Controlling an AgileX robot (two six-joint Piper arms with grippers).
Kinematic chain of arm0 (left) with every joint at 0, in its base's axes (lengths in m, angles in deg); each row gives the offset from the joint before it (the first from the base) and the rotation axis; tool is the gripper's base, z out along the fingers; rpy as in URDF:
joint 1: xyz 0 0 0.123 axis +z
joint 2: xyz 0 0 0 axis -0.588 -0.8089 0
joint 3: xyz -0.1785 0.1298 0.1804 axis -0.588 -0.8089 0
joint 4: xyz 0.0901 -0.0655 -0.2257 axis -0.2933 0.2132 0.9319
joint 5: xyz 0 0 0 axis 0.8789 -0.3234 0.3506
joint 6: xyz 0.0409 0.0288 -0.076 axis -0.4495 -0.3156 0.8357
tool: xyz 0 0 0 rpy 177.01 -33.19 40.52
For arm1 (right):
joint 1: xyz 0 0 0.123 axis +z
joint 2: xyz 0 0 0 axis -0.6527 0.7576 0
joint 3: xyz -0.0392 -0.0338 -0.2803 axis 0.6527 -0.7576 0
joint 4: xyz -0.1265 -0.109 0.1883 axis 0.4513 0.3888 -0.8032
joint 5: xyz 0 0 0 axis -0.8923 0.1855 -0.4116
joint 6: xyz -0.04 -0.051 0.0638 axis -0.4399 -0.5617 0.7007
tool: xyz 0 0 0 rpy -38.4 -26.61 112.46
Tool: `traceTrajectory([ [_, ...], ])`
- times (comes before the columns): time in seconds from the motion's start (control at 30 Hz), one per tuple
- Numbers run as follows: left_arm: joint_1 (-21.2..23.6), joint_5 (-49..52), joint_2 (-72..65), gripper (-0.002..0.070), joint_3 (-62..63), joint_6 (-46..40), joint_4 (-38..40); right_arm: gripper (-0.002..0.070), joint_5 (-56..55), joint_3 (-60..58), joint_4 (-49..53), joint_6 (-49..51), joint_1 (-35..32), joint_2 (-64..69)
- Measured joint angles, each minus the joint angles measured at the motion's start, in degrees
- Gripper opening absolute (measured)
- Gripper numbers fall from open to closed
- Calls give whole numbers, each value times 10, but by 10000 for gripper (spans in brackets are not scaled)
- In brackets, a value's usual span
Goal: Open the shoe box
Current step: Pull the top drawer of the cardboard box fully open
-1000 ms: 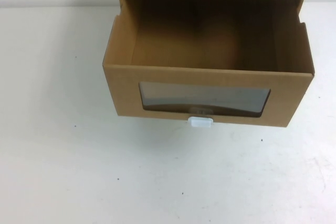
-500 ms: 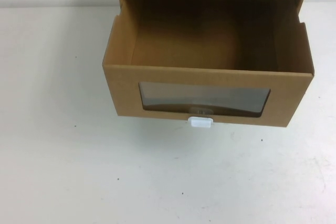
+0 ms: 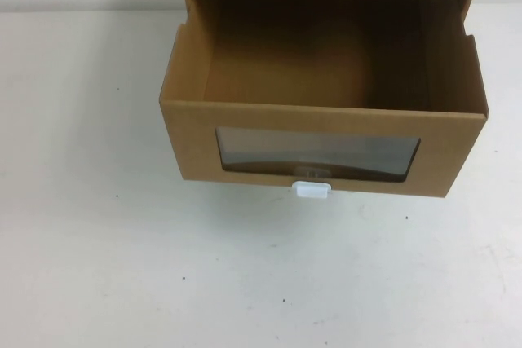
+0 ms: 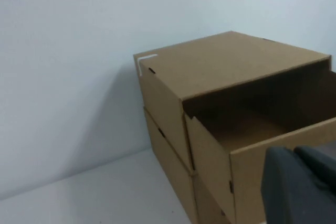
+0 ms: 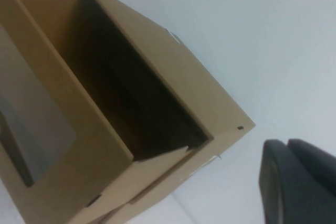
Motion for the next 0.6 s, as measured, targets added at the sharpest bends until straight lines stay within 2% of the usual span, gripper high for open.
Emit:
traceTrajectory([
  [0.17,0,-123,58,-7,-119,0,-2,-19,-42,0,0,1,0,0],
  [0.27,0,-163,60,-7,-161,0,-6,-19,-74,0,0,1,0,0],
  [0.6,0,-179,60,-7,-272,0,-8,-19,-86,0,0,1,0,0],
])
